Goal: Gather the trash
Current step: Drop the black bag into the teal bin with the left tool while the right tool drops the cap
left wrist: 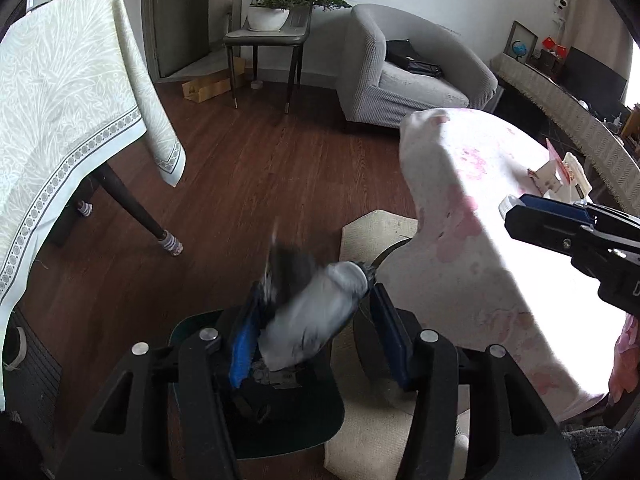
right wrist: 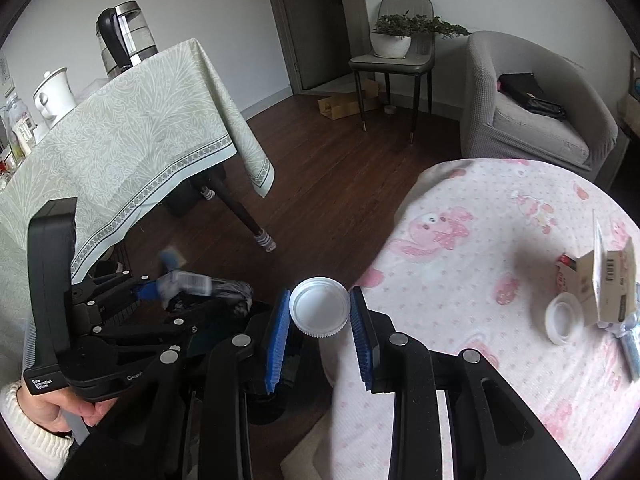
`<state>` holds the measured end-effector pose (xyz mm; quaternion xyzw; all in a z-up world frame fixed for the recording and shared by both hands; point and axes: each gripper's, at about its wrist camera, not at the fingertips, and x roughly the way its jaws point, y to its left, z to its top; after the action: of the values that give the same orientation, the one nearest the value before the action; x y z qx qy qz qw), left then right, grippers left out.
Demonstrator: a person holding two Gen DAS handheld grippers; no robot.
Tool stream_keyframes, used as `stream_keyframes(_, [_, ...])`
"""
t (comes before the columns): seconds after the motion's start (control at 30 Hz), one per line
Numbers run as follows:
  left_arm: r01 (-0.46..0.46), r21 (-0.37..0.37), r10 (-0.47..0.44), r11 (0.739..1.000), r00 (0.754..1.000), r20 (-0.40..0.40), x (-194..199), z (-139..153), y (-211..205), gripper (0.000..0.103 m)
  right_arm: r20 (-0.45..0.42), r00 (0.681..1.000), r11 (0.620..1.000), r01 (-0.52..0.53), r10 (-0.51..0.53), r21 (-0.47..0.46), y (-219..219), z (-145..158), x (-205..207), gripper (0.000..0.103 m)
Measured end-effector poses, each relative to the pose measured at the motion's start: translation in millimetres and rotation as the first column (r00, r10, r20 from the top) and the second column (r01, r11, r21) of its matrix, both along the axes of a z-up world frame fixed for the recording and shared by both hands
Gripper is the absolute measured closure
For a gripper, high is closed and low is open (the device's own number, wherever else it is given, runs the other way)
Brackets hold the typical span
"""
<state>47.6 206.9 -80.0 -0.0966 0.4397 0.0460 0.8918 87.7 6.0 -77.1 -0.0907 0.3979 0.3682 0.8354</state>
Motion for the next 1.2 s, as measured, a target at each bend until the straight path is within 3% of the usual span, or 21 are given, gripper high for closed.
stream_keyframes(0.27, [-0.008,0.021,0.010,1.000,0.997,-0.074,-12.2,-28.9,29.7,0.073,-0.010,0.998,0.998,-0.069,0.069,-0.001,43.6,-3.4,-9.4,0.073])
stream_keyframes(0.5, [-0.044,0.030,0.049,0.999,0.978,-0.205,-18.4,-69.2,58.2,0.074,-0.043,0.992,0.993,-0.120,0.120,-0.017,81.0,-15.7,-14.8,0.073])
stream_keyframes(0.63, [-0.068,0.018,0.070,0.998,0.969,-0.236,-25.3,-80.8,71.9,0.074,-0.071,0.987,0.988,-0.149,0.146,-0.037,99.5,-28.0,-17.3,0.073])
stream_keyframes(1.03, [-0.144,-0.019,0.139,0.989,0.977,-0.160,-48.2,-53.0,109.0,0.073,-0.196,0.964,0.963,-0.214,0.181,-0.166,153.5,-102.1,-23.6,0.073])
stream_keyframes(1.2, [-0.164,-0.049,0.158,0.985,0.982,-0.107,-53.4,-31.8,117.0,0.063,-0.250,0.948,0.944,-0.253,0.198,-0.210,167.9,-128.6,-28.7,0.073])
